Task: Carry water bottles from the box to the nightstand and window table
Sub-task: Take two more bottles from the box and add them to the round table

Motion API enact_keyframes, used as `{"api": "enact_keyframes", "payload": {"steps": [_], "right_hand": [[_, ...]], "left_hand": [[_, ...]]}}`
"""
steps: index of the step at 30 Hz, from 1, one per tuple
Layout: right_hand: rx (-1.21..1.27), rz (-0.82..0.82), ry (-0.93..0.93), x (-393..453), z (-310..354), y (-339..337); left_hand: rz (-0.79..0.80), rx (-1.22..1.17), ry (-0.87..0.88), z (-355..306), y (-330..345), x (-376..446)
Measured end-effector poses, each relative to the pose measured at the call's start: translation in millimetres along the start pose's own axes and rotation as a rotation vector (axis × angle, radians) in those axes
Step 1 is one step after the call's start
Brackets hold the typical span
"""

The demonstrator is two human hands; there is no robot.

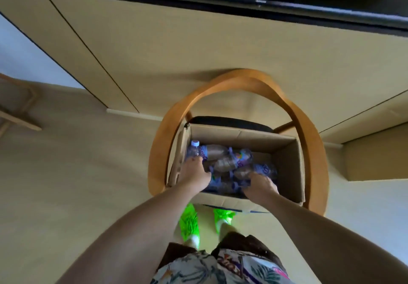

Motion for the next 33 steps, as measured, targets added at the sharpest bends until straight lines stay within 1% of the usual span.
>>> {"api": "enact_keyframes", "payload": {"steps": [3,6,9,11,14,16,18,21,25,27,29,31,33], "right_hand": [[-0.032,0.051,-0.006,32,1,6],[-0.07,0.081,-0.071,68,11,11],[-0.099,0.122,-0.121,98,18,19],[-0.12,0.161,-0.146,111,18,28],[-0.206,0.233,-0.181,116,11,47],[-0.35,0.293,-0.203,114,3,60],[-0.436,0.298,-0.245,114,-2,69],[-0.441,0.252,-0.274,116,-3,72],[-0.479,0.214,-0.328,118,-3,70],[-0.472,0.191,-0.357,118,-6,70],[-0.438,0.175,-0.363,118,-9,71],[-0.42,0.162,-0.351,118,-10,72],[-0.403,0.159,-0.324,116,-11,72]], "left_hand": [[-0.033,-0.078,-0.158,10,12,17],[-0.072,-0.178,-0.325,20,23,34],[-0.113,-0.287,-0.42,27,35,51],[-0.17,-0.34,-0.462,28,41,61],[-0.238,-0.321,-0.482,22,49,71],[-0.266,-0.311,-0.502,19,55,75],[-0.278,-0.287,-0.518,18,61,77],[-0.288,-0.218,-0.492,22,68,78],[-0.363,-0.187,-0.405,26,69,80],[-0.38,-0.223,-0.383,30,68,84],[-0.344,-0.308,-0.383,36,68,91],[-0.312,-0.375,-0.383,42,66,96],[-0.314,-0.384,-0.367,44,61,96]]}}
Point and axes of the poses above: each hand's wrist, its own x-axis towards the middle knuckle, its own y-axis out of the palm, z = x × y, the point moved 4 cm from there along x, towards the middle knuckle, and after that the axes turned 11 degrees about -x, right-handed, at the moved point
